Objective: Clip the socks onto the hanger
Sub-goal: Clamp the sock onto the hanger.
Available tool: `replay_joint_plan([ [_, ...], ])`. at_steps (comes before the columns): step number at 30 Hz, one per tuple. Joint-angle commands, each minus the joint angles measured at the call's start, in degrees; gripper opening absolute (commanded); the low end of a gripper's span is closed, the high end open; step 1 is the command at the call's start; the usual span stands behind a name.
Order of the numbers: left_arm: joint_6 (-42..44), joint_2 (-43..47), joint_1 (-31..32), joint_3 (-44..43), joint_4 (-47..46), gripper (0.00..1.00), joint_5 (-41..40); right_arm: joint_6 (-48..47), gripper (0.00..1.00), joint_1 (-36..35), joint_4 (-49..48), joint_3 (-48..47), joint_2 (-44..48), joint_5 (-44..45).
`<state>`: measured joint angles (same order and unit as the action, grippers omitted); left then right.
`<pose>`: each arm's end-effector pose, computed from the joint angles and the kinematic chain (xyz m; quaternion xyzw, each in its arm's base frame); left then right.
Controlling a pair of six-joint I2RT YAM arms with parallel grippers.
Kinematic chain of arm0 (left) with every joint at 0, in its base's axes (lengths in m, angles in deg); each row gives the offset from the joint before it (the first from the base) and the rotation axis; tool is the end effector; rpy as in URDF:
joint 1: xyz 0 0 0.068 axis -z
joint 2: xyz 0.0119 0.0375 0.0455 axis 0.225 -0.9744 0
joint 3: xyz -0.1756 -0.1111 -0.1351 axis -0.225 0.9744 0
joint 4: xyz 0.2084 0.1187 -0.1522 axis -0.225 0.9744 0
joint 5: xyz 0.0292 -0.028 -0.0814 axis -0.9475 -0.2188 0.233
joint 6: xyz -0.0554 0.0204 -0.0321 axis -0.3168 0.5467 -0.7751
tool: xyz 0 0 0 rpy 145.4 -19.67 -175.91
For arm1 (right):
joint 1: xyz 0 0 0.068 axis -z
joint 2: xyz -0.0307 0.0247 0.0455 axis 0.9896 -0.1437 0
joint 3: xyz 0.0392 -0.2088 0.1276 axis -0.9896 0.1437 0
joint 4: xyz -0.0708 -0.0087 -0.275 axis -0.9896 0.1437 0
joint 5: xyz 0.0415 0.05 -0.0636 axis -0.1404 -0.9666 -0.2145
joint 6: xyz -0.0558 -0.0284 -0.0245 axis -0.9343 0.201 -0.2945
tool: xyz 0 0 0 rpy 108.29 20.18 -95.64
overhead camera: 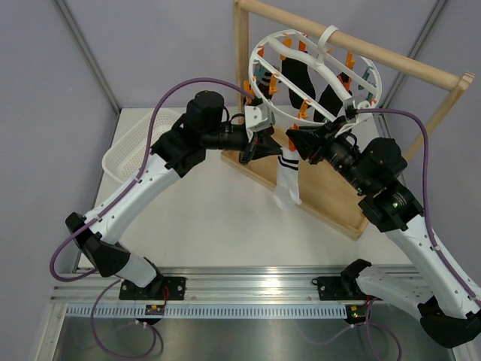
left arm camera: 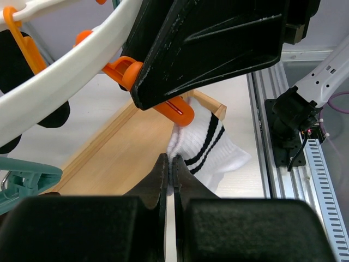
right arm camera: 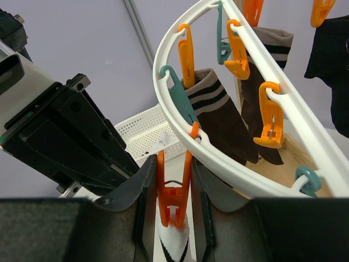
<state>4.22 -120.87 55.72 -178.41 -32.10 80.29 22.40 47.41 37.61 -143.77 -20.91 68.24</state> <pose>0.2442 -0.2753 0.4362 0.5508 0.5328 -0.4193 0.4867 0.2004 0.1417 0.4548 -0.1421 0.6431 0.3312 0.6757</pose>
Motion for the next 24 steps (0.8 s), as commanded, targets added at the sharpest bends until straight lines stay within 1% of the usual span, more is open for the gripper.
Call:
replay_joint_plan([
  [1,-2.4,1.7,-0.2,0.6,-5.2,0.00,2.1,-0.9,0.00,-0.5,-0.8,-0.1,-0.5,-6.8],
  [8,-4.5,-0.7,-0.2,-3.8,-5.5,0.00,-1.0,-0.9,0.00,-0.5,-0.3,-0.3,-0.5,-8.5],
  [11,-5.4,-1.6,-0.3,-4.2,-5.8,0.00,-1.8,-0.9,0.00,-0.5,0.0,-0.3,-0.3,-8.4],
  [16,-6.2,-1.1,-0.3,-2.3,-6.6,0.00,-2.1,-0.4,0.00,-0.5,-0.1,-0.2,0.3,-8.0],
  [21,-6.3,0.7,-0.3,0.2,-5.2,0.00,-5.3,0.4,0.00,-0.5,-0.7,0.4,2.2,-2.5],
  [24,-8.7,3.2,-0.3,4.3,-7.0,0.00,-8.9,1.0,0.00,-0.5,-1.2,1.0,2.9,0.3],
])
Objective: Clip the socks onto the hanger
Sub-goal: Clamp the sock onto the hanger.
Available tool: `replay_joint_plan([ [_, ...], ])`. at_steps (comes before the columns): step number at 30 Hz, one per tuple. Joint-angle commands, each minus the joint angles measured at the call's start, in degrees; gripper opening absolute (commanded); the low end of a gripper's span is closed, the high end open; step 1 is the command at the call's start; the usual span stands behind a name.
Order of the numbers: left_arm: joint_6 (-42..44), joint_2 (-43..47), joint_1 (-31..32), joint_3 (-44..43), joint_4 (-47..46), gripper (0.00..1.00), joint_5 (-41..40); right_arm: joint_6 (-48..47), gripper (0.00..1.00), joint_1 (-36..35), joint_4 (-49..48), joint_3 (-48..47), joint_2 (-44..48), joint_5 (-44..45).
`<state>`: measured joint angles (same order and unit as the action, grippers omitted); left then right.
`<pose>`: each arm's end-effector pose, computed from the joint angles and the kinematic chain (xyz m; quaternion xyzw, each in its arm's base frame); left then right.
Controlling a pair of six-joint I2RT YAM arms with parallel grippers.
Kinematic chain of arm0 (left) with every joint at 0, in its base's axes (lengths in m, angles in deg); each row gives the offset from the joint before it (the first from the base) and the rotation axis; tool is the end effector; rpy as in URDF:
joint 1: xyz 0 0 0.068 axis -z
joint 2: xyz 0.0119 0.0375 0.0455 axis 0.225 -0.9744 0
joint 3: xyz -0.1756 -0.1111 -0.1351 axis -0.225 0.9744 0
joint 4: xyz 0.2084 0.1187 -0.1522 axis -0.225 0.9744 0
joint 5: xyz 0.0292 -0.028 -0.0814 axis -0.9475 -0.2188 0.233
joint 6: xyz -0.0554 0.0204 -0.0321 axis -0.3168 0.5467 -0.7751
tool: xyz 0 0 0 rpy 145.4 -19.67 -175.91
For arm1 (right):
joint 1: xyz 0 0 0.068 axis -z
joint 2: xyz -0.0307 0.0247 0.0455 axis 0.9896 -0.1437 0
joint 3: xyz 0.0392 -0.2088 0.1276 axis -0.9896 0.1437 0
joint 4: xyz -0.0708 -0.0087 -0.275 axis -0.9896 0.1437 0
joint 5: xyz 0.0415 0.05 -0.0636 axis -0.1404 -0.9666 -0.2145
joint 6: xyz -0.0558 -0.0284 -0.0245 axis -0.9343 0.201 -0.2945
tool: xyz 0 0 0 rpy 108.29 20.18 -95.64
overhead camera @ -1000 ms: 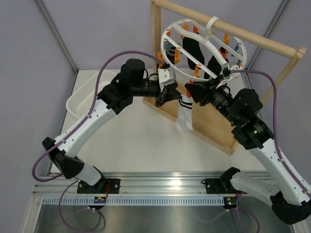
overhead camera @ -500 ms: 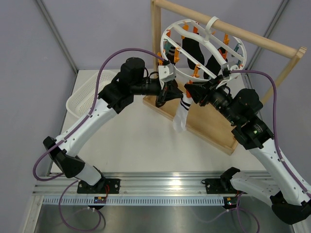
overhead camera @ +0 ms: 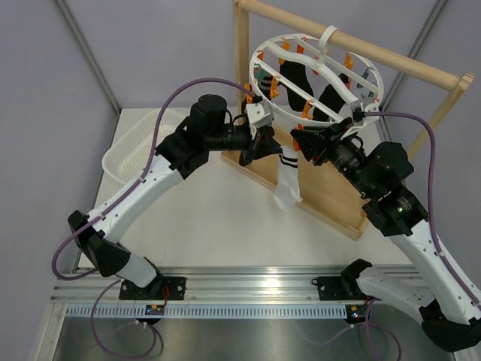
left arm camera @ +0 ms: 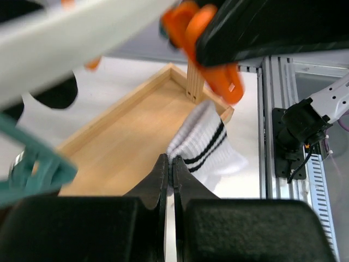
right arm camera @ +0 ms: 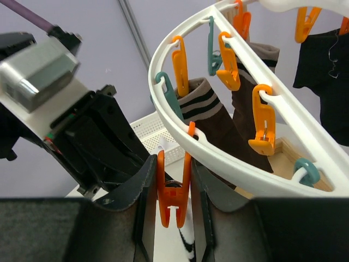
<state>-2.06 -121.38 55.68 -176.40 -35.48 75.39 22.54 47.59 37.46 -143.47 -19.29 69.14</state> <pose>0.2542 -0.2795 0.4262 0.5032 0.5788 -0.4179 0.4870 0.1939 0.1354 0.4595 -0.1331 0.6351 0.3295 0.6859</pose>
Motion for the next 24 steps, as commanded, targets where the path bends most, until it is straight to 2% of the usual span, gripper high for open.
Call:
replay_joint_plan([
  [1,-3.3,4.4,-0.2,4.4,-4.5,0.00,-5.3,0.9,0.00,-0.7,-1.5,0.9,1.3,-0.4],
  [5,-11.4,6.7,-0.2,9.0,-11.8,0.00,-4.9,1.7,0.00,-0.7,-2.1,1.3,0.9,-0.2],
  [14,-23.9,13.1,-0.2,20.9,-31.1,0.00,-5.5,4.9,0.00,-0.7,-6.1,4.5,2.7,4.4],
  [19,-31.6,13.2,-0.2,23.4,-36.1,0.00,-7.3,6.5,0.00,-0.7,-7.9,5.9,2.8,4.3],
  [24,-33.8,12.4,-0.2,24.1,-36.4,0.00,-7.8,7.4,0.00,-0.7,-11.2,6.2,2.9,4.5],
])
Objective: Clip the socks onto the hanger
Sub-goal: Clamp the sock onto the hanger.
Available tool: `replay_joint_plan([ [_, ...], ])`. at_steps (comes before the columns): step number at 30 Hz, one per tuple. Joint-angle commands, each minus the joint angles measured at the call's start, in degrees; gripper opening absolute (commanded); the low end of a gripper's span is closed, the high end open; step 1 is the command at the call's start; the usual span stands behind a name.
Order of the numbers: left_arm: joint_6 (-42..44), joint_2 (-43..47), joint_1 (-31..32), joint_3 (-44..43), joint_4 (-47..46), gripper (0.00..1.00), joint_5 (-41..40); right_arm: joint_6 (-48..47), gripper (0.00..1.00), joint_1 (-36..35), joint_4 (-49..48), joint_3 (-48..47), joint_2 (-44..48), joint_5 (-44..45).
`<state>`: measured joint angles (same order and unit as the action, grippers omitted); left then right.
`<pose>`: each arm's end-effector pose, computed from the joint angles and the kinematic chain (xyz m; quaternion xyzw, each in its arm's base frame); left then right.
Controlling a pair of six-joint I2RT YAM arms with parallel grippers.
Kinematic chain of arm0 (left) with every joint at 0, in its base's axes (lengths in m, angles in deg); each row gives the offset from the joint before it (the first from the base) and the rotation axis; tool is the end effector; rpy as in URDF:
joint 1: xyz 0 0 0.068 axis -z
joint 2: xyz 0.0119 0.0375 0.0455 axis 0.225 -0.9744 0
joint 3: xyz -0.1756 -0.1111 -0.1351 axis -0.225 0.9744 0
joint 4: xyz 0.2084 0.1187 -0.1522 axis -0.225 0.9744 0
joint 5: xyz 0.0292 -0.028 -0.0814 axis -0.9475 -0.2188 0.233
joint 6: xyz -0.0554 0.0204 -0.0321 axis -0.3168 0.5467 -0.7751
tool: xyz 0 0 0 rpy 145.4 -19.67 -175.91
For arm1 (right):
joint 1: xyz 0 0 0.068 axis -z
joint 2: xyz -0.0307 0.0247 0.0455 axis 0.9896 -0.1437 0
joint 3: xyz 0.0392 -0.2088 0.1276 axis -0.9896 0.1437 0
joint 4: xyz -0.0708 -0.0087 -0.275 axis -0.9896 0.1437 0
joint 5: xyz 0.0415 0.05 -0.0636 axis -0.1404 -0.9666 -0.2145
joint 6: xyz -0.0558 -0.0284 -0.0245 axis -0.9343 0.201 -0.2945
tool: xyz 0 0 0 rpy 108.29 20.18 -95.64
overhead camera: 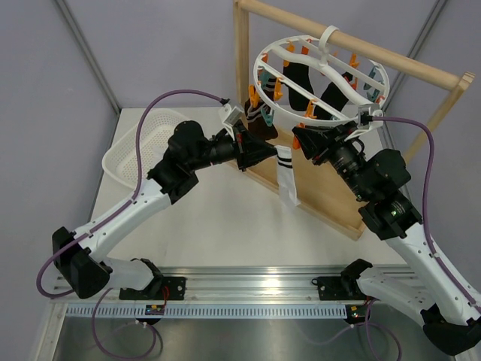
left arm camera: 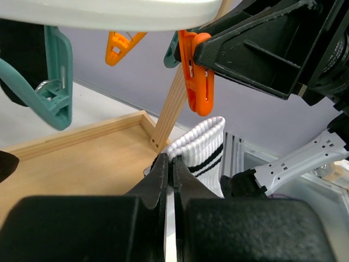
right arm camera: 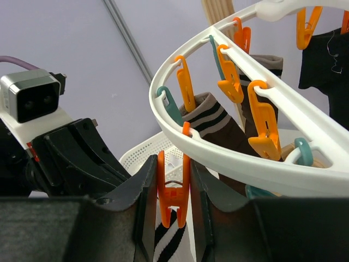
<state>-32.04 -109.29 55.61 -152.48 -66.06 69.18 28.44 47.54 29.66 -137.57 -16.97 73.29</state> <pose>0.2367 -0.2564 0.4015 0.3193 0.5961 -0.5352 0.5062 0.1952 0.1318 0.4474 -0.0696 0.6164 0.3548 0.6995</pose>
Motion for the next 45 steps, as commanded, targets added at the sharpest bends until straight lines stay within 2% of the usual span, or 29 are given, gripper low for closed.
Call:
replay_joint_plan([
  [1,-4.0,0.0,-0.2,0.1,-5.6,0.00,-1.7,1.8,0.00,-0.6,-3.7,0.3,0.6,0.6],
  [20,-5.3,-3.1,-0.1,-3.7,-3.8,0.00,-2.9,3.1,0.00,-0.6,-4.5,1.4,0.5,0.1],
  [45,-6.8,-3.5,-0.1,-3.7,-4.9,0.00,-2.6,3.1,0.00,-0.7,-4.9,2.1,1.1,1.4],
])
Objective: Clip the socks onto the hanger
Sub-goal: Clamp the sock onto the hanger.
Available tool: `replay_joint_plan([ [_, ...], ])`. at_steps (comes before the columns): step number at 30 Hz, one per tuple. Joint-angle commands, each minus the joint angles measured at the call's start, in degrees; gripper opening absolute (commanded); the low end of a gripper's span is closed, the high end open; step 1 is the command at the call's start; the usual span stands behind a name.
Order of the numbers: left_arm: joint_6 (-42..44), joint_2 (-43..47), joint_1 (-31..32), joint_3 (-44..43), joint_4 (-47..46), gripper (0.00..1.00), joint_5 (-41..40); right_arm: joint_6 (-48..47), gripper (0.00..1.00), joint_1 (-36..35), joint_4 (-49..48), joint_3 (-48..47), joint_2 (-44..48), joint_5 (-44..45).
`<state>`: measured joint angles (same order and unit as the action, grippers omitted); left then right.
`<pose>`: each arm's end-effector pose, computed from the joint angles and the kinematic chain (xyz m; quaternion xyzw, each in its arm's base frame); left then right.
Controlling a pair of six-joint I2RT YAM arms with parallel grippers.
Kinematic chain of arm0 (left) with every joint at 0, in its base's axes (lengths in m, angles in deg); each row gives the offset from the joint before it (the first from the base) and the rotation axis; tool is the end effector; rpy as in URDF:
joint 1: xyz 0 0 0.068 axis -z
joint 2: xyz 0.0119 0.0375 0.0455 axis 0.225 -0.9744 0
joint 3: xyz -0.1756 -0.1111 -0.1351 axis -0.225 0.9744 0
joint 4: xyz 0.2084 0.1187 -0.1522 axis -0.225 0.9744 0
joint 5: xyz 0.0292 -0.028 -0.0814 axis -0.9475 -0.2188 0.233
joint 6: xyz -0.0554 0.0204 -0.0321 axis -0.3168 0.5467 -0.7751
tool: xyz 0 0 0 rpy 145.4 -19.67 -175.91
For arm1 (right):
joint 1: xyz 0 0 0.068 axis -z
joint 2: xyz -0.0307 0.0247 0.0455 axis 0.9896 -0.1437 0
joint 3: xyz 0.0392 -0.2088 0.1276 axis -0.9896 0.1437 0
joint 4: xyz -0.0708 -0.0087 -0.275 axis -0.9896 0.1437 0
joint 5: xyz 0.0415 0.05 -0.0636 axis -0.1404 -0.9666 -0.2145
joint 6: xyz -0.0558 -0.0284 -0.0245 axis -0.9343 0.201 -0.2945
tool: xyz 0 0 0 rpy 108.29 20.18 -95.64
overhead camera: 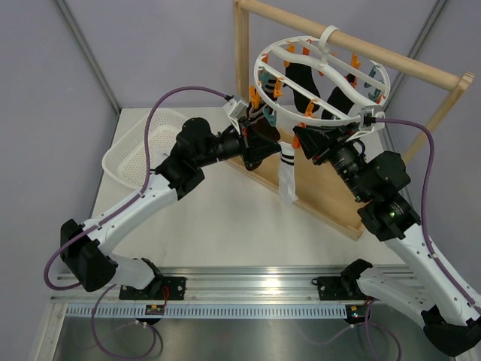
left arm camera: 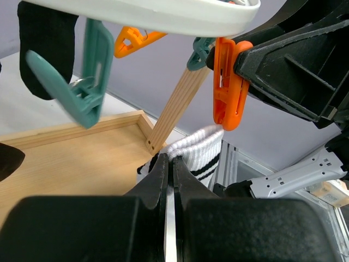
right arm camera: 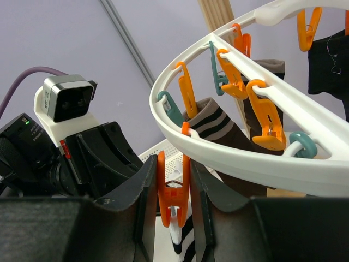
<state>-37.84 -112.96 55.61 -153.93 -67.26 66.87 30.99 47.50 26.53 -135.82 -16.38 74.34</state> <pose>0.2510 -0.2670 0.3924 0.2742 0.6235 -0.5498 0.4835 0.1952 0.1308 0.4451 -0.0474 0.6049 0.3707 0.7031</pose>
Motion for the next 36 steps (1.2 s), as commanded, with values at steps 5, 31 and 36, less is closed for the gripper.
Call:
replay_joint_plan([
  [5,-1.4,-0.4,-0.1,-2.9,-3.9,0.00,0.4,0.4,0.00,-0.6,-2.2,0.4,0.5,0.1],
  [31,-2.7,-3.2,1.2,-5.8,-3.5,0.00,0.4,0.7,0.00,-0.6,-3.5,1.2,0.7,0.6],
  [36,-0.1,-2.8,1.7,-6.7,0.4,0.00,-0.1,-0.3,0.00,-0.7,-2.6,0.8,0.6,0.7],
])
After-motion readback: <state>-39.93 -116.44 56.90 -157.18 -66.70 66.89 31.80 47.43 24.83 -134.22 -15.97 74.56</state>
